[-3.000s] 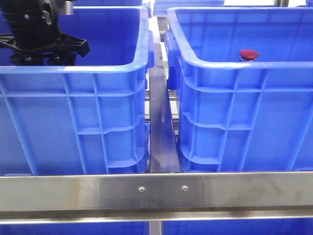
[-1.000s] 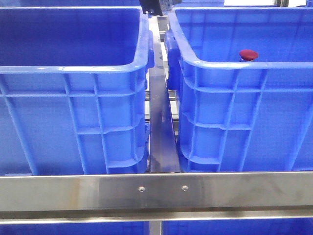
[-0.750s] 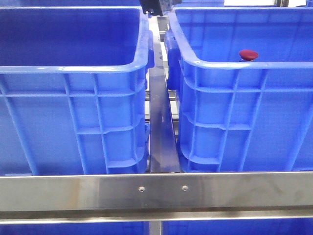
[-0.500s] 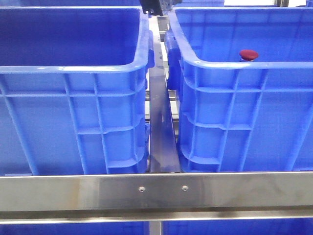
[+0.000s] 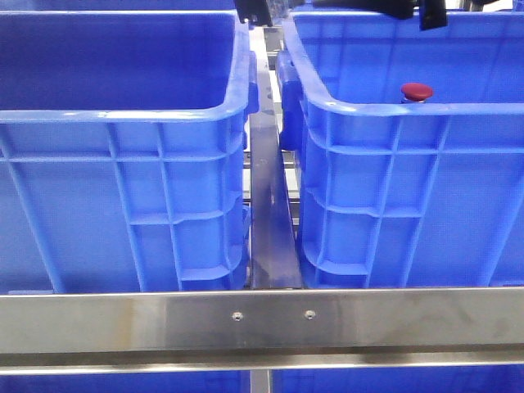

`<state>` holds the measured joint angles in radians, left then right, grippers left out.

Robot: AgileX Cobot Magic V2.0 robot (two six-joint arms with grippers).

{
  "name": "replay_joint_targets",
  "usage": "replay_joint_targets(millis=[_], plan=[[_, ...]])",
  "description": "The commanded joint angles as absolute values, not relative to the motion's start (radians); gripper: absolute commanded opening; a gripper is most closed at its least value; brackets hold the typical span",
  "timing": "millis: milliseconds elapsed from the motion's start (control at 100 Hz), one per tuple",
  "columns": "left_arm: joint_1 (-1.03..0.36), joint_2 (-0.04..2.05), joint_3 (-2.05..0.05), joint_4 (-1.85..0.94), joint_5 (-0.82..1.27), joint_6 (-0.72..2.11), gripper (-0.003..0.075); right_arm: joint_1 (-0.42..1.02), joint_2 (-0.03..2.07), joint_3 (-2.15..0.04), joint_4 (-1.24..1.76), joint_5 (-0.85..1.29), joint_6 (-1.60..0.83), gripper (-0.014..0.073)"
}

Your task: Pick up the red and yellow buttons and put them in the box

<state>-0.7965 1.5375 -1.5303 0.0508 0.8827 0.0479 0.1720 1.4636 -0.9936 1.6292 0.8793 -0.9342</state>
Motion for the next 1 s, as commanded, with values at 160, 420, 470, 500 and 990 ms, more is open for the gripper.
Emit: replay_joint_targets(millis=[160, 420, 470, 500, 990], plan=[[-0.805, 1.493, -1.564, 0.044, 0.814, 0.046, 0.0095, 0.174, 1.437, -1.028, 1.702, 0.903, -0.935, 0.0321], [-0.805, 1.493, -1.564, 0.044, 0.818, 0.048, 0.0256, 0.174, 1.437, -1.028, 1.702, 0.920, -0.935, 0.0246], [-0.805, 1.493, -1.564, 0.044, 0.821, 0.048, 0.0365, 0.174, 1.437, -1.028, 1.702, 0.927, -0.935, 0.0246], [-0.805, 1.493, -1.564, 0.047, 0.821, 0.048, 0.0434, 0.174, 1.437, -1.028, 1.702, 0.929, -0.935, 0.0246], [-0.805, 1.493, -1.564, 0.053, 0.843, 0.048, 0.0637, -0.042, 1.437, -1.137, 1.595, 0.904, -1.036, 0.0246]])
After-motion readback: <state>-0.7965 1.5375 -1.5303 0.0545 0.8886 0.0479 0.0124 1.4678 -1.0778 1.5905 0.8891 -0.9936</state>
